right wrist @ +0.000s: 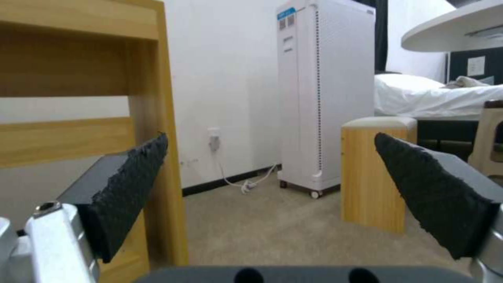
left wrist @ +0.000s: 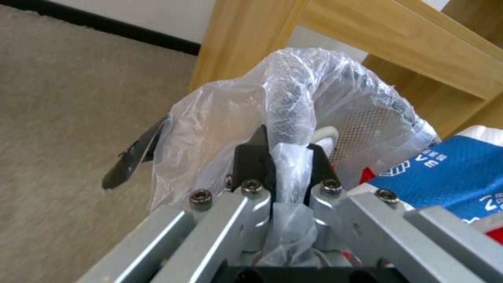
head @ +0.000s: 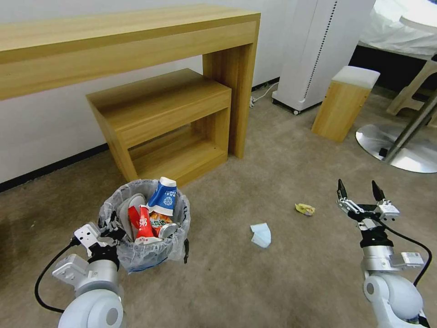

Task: Pick up the trash bin and place the garbage on the floor into it.

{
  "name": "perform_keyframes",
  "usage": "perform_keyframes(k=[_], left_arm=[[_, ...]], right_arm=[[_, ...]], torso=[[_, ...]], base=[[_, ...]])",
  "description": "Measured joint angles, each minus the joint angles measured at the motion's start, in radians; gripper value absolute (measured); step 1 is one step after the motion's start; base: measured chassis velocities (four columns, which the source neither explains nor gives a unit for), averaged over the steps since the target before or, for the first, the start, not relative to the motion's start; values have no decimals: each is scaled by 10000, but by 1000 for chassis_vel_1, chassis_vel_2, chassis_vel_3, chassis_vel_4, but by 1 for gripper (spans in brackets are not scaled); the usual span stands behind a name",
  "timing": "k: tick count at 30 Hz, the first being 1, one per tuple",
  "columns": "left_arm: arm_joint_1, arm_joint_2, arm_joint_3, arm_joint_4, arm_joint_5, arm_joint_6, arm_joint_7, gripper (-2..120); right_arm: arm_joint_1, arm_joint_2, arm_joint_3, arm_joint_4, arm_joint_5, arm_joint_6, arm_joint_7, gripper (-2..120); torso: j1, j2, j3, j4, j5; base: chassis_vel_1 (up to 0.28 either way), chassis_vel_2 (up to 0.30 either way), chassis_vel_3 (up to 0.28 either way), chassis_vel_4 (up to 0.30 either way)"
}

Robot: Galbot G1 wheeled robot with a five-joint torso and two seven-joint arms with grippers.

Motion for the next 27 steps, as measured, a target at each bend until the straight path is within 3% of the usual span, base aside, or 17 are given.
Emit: perform_keyframes(k=[8, 15, 18, 20, 22, 23, 25, 26, 27], left_arm=[[17, -56, 100, 49, 123, -48, 7, 3], [54, -122, 155, 40, 191, -71, 11, 3], [107, -126, 131, 33, 192, -92, 11, 3], [110, -124, 128, 32, 192, -94, 12, 3], [137, -105, 84, 29, 186, -122, 12, 3], [137, -105, 84, 29, 186, -122, 12, 3], [145, -100, 98, 20, 182, -137, 12, 3], [145, -100, 98, 20, 182, -137, 12, 3], [145, -105, 136, 12, 200, -139, 12, 3]], right_arm=[[106, -92, -251, -141, -51, 78, 201, 100], [32, -270, -963, -135, -263, -977, 1158, 100], [-92, -333, -1233, -119, -274, -2268, 1402, 100], [-105, -347, -1247, -114, -286, -2444, 1410, 100], [-178, -548, -1398, -123, -394, -3815, 1463, 100], [-178, -548, -1398, -123, -394, -3815, 1463, 100], [-156, -1030, -1754, -246, -230, -5379, 1378, 100], [-156, -1030, -1754, -246, -230, -5379, 1378, 100], [-96, -1360, -2034, -403, -178, -6053, 1191, 100]], torso=[[1, 0, 2, 0, -1], [1, 0, 0, 2, 0], [0, 0, -4, -1, 2], [0, 0, -4, -1, 2], [0, 0, -5, 0, 1], [0, 0, -5, 0, 1], [0, 0, -3, 0, 0], [0, 0, -3, 0, 0], [0, 0, -3, 1, 1]], base=[[-259, 265, 262, -253], [-109, 97, 81, -81], [35, -29, -62, 45], [59, -45, -68, 50], [21, -11, -28, 16], [0, 0, 0, 0], [0, 0, 0, 0], [0, 0, 0, 0], [0, 0, 0, 0]])
